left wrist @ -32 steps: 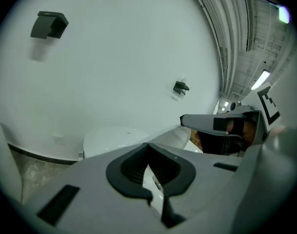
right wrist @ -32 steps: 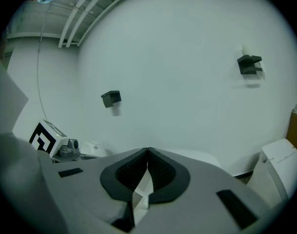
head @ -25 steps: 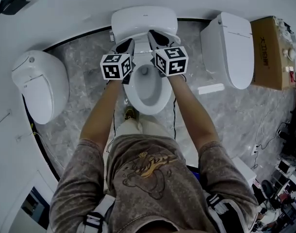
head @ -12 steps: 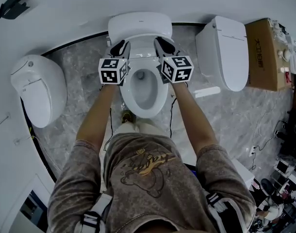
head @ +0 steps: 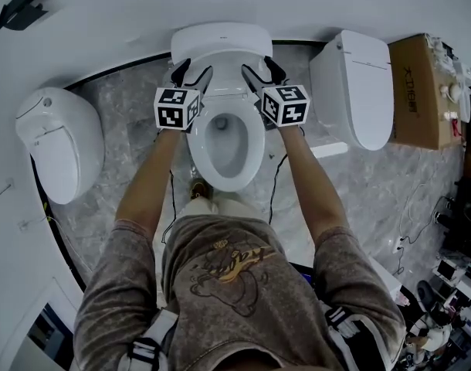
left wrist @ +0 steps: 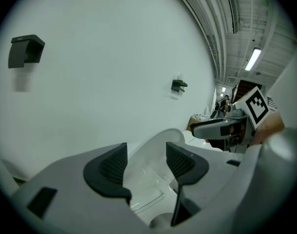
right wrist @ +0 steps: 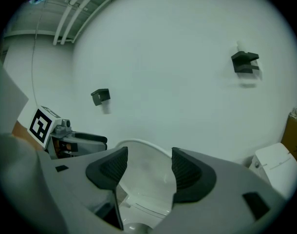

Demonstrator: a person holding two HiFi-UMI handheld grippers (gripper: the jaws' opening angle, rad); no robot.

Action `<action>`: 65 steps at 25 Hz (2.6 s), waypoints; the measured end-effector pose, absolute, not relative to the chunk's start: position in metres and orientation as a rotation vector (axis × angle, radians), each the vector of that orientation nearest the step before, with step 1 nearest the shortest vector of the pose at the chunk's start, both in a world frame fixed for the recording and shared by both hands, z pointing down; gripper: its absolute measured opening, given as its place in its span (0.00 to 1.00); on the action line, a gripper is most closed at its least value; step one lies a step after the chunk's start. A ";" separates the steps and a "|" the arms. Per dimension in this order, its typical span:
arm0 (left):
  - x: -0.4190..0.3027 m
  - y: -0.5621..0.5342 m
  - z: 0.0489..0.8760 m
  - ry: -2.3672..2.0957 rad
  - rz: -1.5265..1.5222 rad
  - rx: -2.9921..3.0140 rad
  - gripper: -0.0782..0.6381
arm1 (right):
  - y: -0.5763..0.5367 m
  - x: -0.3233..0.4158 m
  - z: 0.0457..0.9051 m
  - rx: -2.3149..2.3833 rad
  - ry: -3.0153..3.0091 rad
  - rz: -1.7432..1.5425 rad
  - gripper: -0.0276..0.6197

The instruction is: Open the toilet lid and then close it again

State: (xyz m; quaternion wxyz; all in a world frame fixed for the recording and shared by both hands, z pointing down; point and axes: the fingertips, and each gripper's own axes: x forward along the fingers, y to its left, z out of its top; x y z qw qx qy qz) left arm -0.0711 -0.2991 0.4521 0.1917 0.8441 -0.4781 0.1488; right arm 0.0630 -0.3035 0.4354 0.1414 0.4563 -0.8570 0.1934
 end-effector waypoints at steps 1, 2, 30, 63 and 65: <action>-0.071 -0.301 0.453 -1.346 0.424 2.372 0.45 | -0.307 0.065 0.436 1.313 -2.476 0.548 0.47; -0.070 -0.303 0.454 -1.348 0.431 2.374 0.45 | -0.309 0.067 0.438 1.310 -2.476 0.535 0.47; -0.064 -0.344 0.488 -1.244 0.435 2.356 0.46 | -0.355 0.069 0.479 1.117 -2.533 0.529 0.47; -0.025 -0.022 0.545 -0.757 0.641 2.453 0.48 | -0.024 0.102 0.535 0.945 -2.463 0.637 0.47; -0.025 -0.003 0.561 -0.711 0.641 2.412 0.49 | -0.005 0.104 0.551 0.909 -2.453 0.699 0.47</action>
